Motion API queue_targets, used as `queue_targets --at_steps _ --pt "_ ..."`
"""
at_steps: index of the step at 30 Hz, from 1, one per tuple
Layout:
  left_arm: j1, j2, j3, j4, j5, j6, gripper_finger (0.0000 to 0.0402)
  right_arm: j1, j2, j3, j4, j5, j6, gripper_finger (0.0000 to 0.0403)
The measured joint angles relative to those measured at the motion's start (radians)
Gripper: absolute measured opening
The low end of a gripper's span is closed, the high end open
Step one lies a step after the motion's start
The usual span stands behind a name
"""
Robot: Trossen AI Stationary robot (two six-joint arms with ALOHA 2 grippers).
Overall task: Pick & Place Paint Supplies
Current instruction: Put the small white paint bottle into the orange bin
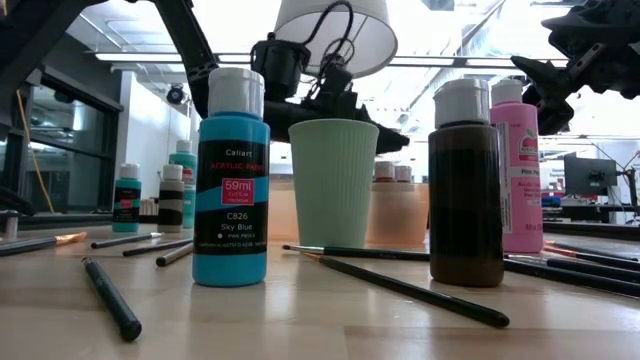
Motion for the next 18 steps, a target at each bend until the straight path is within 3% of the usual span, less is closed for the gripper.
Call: queue_targets --at_steps 18 --pt "0.000 -0.299 -0.044 -0.312 0.061 0.115 0.0193 0.000 0.000 0.000 0.000 0.000 0.000 0.0188"
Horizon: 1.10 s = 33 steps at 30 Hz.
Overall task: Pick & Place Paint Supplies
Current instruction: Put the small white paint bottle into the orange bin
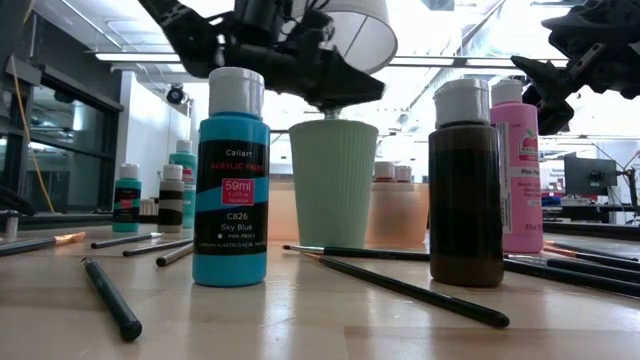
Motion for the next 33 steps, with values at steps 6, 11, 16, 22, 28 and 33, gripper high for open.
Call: queue_targets --at_steps 6,11,16,22,28,33 --pt "0.000 -0.101 -0.095 -0.007 -0.041 -0.010 0.0193 0.000 0.000 0.000 0.000 0.000 0.000 0.0188" --pt "0.001 -0.204 -0.147 -0.123 -0.114 -0.031 0.0193 0.000 0.000 0.000 0.000 0.000 0.000 0.0188" --pt "0.029 -0.303 -0.147 -0.321 -0.187 -0.122 0.0193 0.000 0.000 0.000 0.000 0.000 0.000 0.0188" --pt "0.062 -0.392 -0.148 -0.519 -0.204 -0.169 0.0193 0.000 0.000 0.000 0.000 0.000 0.000 0.0188" --pt "0.073 -0.486 -0.147 -0.673 -0.209 -0.216 0.0193 0.000 0.000 0.000 0.000 0.000 0.000 0.0188" --pt "0.073 -0.586 -0.147 -0.866 -0.329 -0.306 0.0193 0.000 0.000 0.000 0.000 0.000 0.000 0.0188"
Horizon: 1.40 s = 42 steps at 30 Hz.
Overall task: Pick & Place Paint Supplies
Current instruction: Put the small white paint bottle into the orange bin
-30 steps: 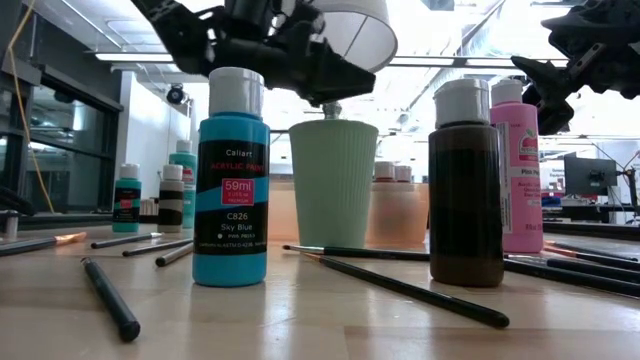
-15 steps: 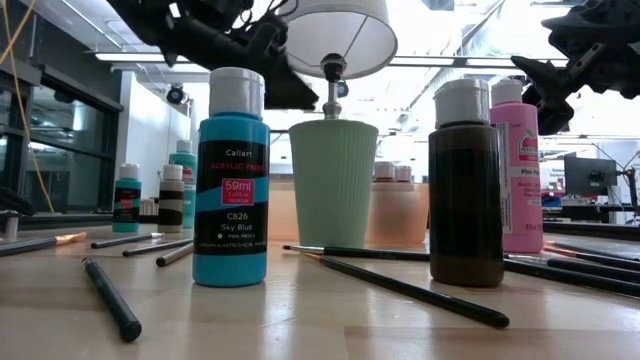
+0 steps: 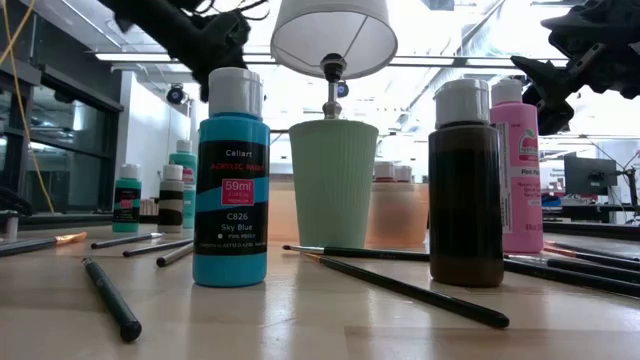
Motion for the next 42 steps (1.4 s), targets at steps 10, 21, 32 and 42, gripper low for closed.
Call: queue_targets --at_steps 10,21,32,42 --pt "0.006 -0.084 0.000 -0.482 -0.179 -0.413 0.0193 0.000 0.000 0.000 0.000 0.000 0.000 0.0188" --pt "0.060 -0.049 -0.001 -0.622 -0.173 -0.466 0.0193 0.000 0.000 0.000 0.000 0.000 0.000 0.0188" --pt "0.059 0.033 0.000 -0.602 -0.177 -0.417 0.0193 0.000 0.000 0.000 0.000 0.000 0.000 0.0188" --pt "0.059 0.111 0.000 -0.554 -0.200 -0.377 0.0193 0.000 0.000 0.000 0.000 0.000 0.000 0.0188"
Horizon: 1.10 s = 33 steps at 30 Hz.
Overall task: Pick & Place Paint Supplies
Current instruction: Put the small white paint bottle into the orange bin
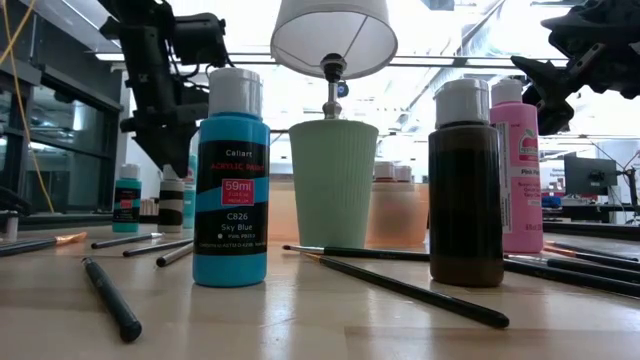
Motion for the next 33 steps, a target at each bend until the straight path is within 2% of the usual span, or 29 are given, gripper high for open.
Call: queue_targets --at_steps 9,18,27,33 --pt "0.000 0.000 0.000 -0.007 -0.001 -0.001 0.0187 0.000 0.000 0.000 0.000 0.000 0.000 0.0188" --pt "0.000 0.000 0.000 -0.008 -0.003 -0.001 0.0117 0.000 0.000 0.000 0.000 0.000 0.000 0.0188" --pt "0.000 -0.006 0.000 -0.008 -0.002 0.016 0.0129 0.000 0.000 0.000 0.000 0.000 0.000 0.0188" --pt "-0.001 -0.048 0.039 -0.011 0.017 0.026 0.0115 0.000 0.000 0.000 0.000 0.000 0.000 0.0188"
